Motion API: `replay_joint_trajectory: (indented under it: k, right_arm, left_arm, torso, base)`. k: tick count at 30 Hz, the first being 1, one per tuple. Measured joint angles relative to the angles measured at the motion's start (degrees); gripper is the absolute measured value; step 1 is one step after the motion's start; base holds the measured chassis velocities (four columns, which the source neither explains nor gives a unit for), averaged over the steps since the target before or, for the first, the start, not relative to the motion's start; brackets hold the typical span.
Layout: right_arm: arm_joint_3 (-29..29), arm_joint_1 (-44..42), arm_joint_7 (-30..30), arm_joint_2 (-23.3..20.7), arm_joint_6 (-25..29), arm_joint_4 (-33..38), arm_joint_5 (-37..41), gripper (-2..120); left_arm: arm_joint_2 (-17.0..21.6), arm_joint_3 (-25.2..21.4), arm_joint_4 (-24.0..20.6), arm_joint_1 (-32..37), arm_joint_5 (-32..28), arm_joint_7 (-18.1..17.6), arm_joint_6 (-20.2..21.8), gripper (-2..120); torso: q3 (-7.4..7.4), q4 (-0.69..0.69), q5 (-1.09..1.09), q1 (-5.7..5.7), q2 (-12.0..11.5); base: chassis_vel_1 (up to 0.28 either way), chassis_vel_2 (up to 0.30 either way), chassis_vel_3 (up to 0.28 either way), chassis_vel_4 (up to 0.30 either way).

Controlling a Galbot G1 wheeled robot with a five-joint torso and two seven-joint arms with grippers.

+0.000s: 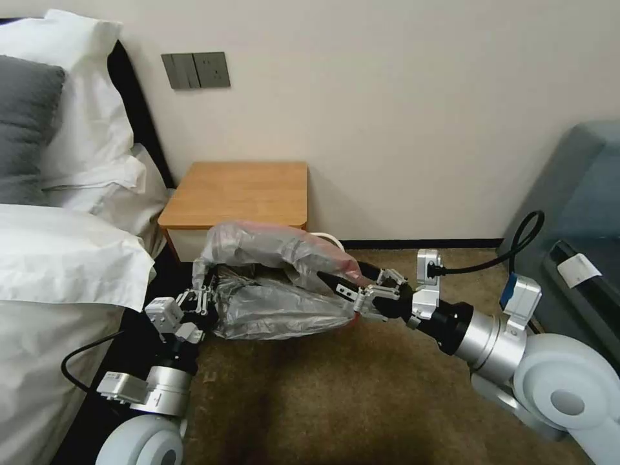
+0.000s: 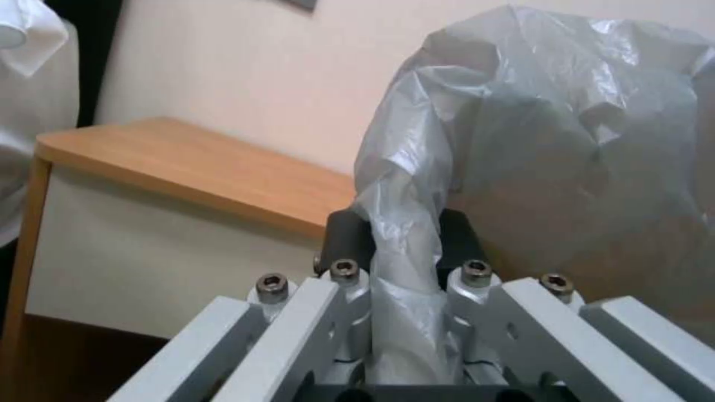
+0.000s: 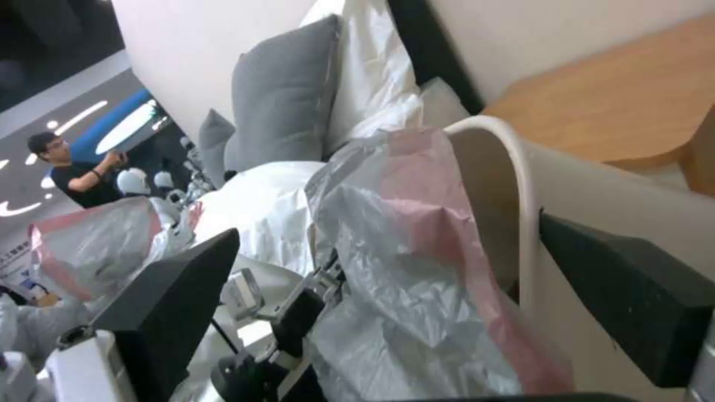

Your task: Pick up the garbage bag from the table and place it over the trash can.

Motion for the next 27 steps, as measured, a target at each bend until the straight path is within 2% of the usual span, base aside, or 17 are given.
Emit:
replay_joint_trajectory:
  k: [8, 18, 27]
  right_arm:
    - [0.4, -1.7, -1.0, 0.6, -0.2, -2.6, -1.5, 100]
    - [4.8, -3.7, -0.7, 1.0, -0.2, -1.0, -0.9, 100]
    - [3.2, -2.1, -0.6, 1.2, -0.2, 0.8, -0.5, 100]
  left_arm:
    - [0.0, 0.1, 0.2, -0.5, -0.9, -0.9, 0.5, 8]
    - [0.4, -0.7, 0.5, -0.9, -2.1, -1.4, 0.6, 7]
    - [0.5, -0.7, 0.5, -0.9, -2.1, -1.4, 0.7, 7]
  torso:
    - [0.00, 0.00, 0.00, 0.00, 0.0]
    - [0.00, 0.00, 0.00, 0.00, 0.0]
    - [0.00, 0.00, 0.00, 0.00, 0.0]
  base:
    - [0.000, 0.000, 0.000, 0.000]
    - [0.000, 0.000, 0.000, 0.000]
    - [0.000, 0.000, 0.000, 0.000]
